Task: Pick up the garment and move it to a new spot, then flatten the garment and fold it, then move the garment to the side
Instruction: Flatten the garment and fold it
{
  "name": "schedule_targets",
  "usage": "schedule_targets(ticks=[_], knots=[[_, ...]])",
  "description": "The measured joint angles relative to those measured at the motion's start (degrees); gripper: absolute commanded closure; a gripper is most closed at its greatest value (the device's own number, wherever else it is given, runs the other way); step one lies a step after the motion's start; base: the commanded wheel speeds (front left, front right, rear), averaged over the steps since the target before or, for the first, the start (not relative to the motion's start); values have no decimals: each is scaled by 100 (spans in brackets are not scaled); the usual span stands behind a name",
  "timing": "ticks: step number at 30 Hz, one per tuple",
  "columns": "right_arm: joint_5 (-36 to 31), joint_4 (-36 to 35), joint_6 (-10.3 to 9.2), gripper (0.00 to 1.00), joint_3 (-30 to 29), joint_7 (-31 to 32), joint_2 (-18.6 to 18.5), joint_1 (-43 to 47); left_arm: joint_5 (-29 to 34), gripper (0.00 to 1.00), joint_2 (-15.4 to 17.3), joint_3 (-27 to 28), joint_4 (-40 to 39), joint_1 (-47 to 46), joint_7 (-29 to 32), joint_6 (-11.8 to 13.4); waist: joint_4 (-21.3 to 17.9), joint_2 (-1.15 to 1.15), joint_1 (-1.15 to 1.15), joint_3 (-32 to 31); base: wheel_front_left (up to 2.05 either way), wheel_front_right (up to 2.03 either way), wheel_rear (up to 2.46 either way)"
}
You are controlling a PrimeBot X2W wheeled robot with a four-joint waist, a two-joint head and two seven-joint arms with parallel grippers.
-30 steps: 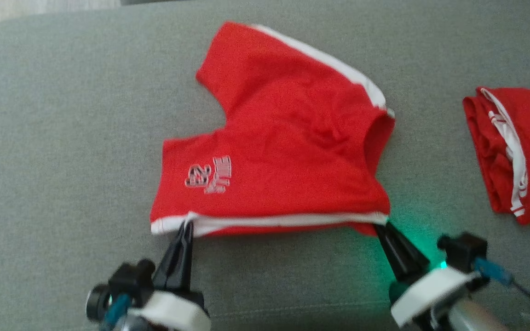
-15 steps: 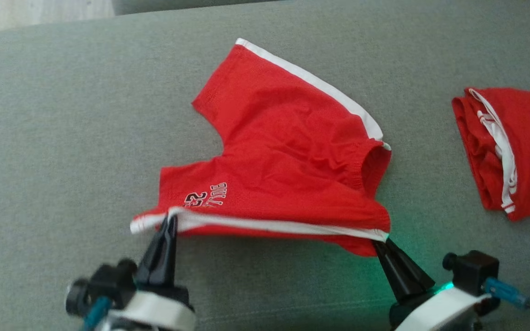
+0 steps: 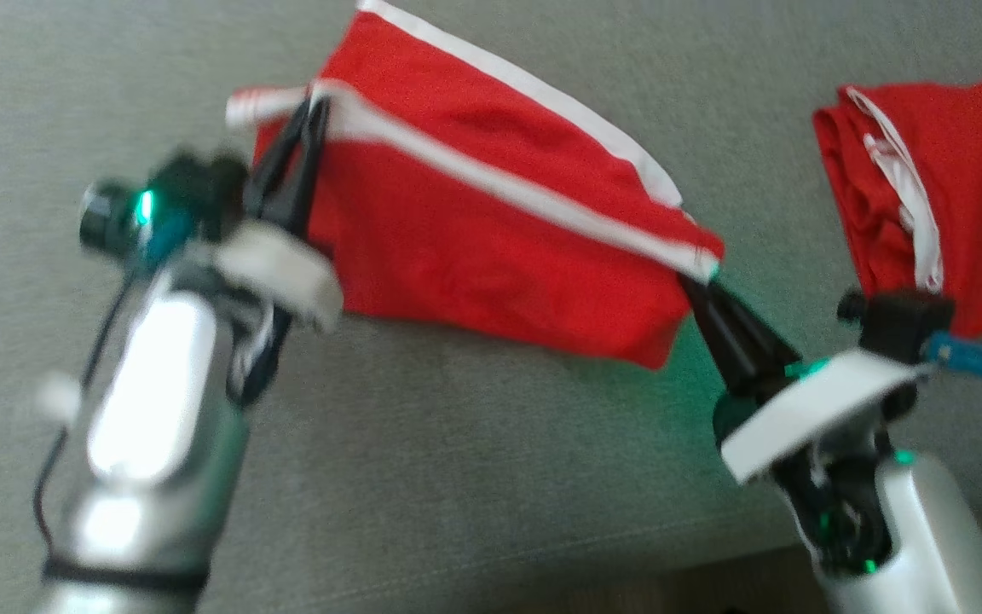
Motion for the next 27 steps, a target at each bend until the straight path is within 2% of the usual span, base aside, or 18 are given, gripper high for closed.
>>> schedule_targets(ticks=[5,9,10,18,19,20,21,22,27], knots=[[499,464,-1,100,-11,14,103,-781,60,100,-1,-221,1245,-1307,81,-130,-292,0,0,339,0,0,0],[764,864,-1,100,132,-99,138,-1343,194,100,-10,-253,2270,-2069,-113,-127,-539,0,0,594,0,0,0],[860,1085,-1,100,231,-203,160,-1571,225,100,-34,-254,2736,-2366,-244,-103,-663,0,0,712,0,0,0],[1210,1800,-1,100,680,-651,197,-2185,310,100,-140,-261,4163,-3240,-578,22,-1050,0,0,1026,0,0,0],[1233,1868,-1,95,756,-702,196,-2247,310,100,-146,-263,4311,-3307,-594,20,-1082,0,0,1045,0,0,0],[1246,1902,-1,56,815,-773,196,-2281,293,100,-163,-258,4432,-3357,-601,18,-1105,0,0,1065,0,0,0],[1246,1933,-1,0,871,-846,197,-2304,238,61,-182,-237,4546,-3399,-602,18,-1121,0,0,1082,0,0,0],[1222,1973,-1,0,933,-923,188,-2326,182,0,-200,-223,4652,-3430,-619,18,-1126,0,0,1096,0,0,0],[425,2011,-2,0,1081,-1666,-247,-2316,20,0,-327,-193,4840,-3483,-651,31,-1000,0,0,1050,0,0,0]])
